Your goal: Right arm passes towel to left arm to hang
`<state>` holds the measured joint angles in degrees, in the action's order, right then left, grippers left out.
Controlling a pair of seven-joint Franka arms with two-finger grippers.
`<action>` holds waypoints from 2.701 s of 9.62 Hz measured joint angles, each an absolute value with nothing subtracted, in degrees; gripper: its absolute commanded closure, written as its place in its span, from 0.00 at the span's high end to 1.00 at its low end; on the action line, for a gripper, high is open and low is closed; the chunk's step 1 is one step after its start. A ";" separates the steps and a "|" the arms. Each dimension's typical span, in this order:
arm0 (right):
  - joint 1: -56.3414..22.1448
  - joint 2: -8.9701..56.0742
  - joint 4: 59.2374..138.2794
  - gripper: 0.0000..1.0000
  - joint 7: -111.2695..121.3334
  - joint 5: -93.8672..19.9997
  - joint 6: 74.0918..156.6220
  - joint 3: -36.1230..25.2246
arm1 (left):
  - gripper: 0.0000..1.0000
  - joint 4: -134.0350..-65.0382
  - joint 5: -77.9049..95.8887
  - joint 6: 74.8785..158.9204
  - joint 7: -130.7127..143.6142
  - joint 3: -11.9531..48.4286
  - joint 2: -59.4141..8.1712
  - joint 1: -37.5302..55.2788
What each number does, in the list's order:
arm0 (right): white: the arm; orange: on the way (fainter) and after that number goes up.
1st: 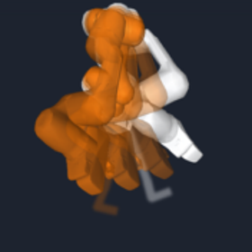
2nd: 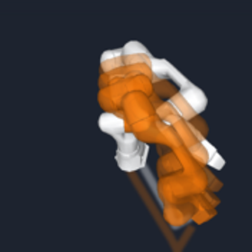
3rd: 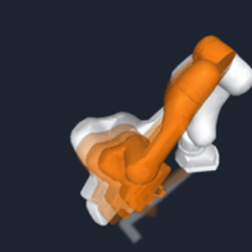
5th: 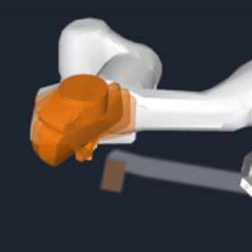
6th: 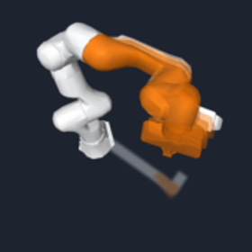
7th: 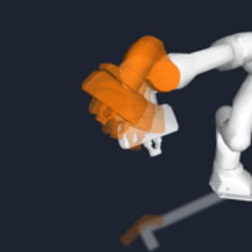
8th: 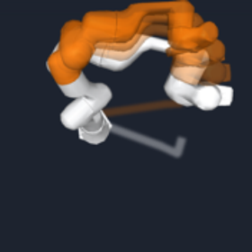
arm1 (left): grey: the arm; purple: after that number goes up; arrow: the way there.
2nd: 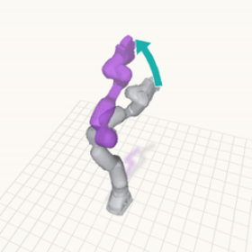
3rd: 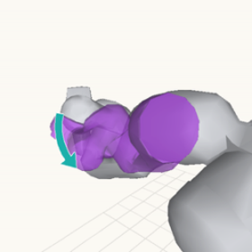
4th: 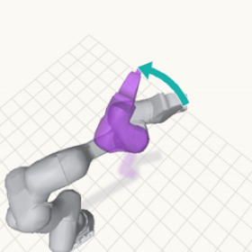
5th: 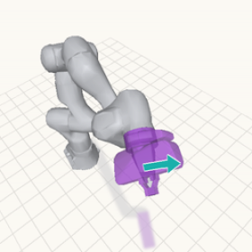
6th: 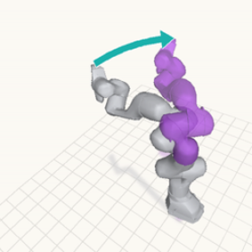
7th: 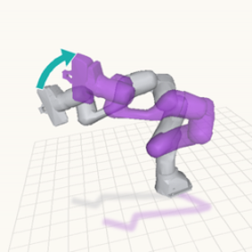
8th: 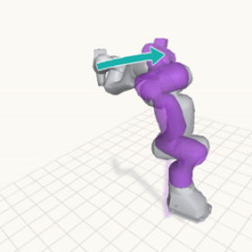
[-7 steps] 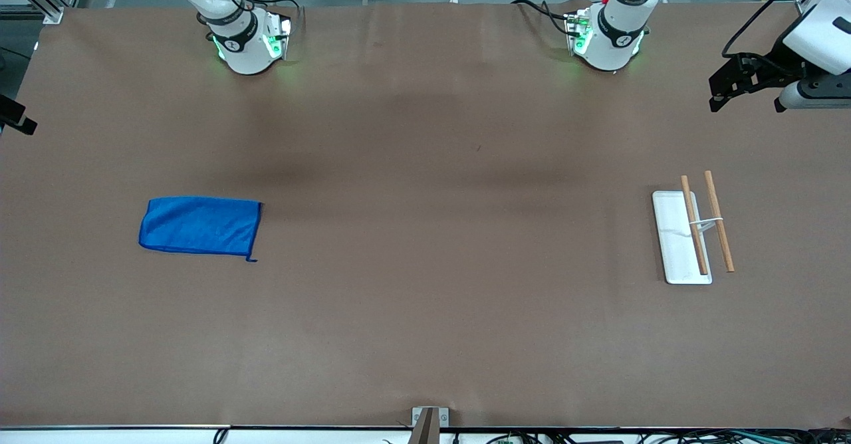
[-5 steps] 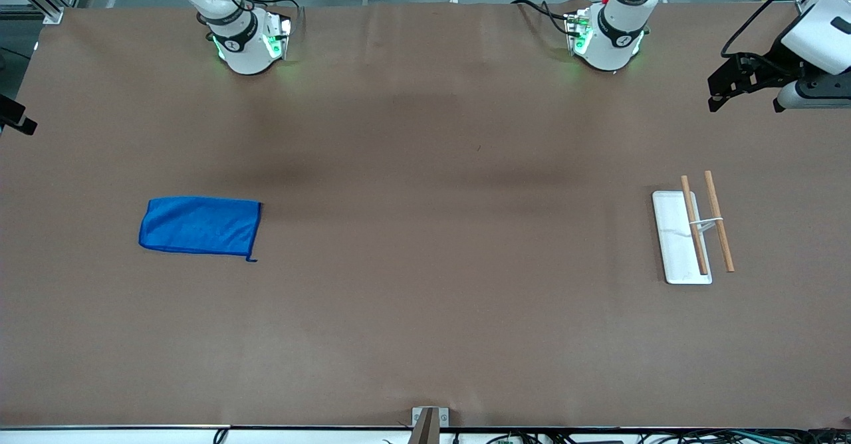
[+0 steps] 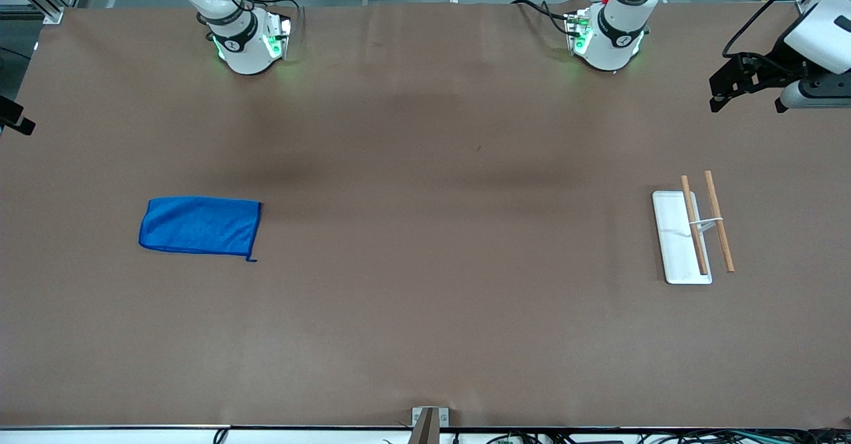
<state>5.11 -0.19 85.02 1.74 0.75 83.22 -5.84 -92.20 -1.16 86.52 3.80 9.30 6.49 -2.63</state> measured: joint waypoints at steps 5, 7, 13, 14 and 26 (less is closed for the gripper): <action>3.95 2.57 86.18 1.00 1.76 0.74 83.94 -5.27 | 1.00 -92.18 -1.16 86.52 3.80 9.31 6.27 -2.70; 3.89 6.63 89.65 1.00 1.76 0.74 88.86 -5.25 | 1.00 -92.16 -1.16 86.52 3.80 9.32 6.19 -2.66; 3.80 9.97 112.44 1.00 1.76 0.73 117.34 -5.20 | 1.00 -92.15 -1.16 86.12 3.72 9.33 5.95 -2.66; 3.76 10.96 116.46 1.00 1.76 0.73 122.50 -5.18 | 1.00 -92.15 -1.16 86.05 3.71 9.33 5.93 -2.66; 2.74 23.85 126.90 0.79 1.73 0.66 148.23 -5.02 | 1.00 -92.13 -1.16 86.00 3.68 9.41 5.75 -2.41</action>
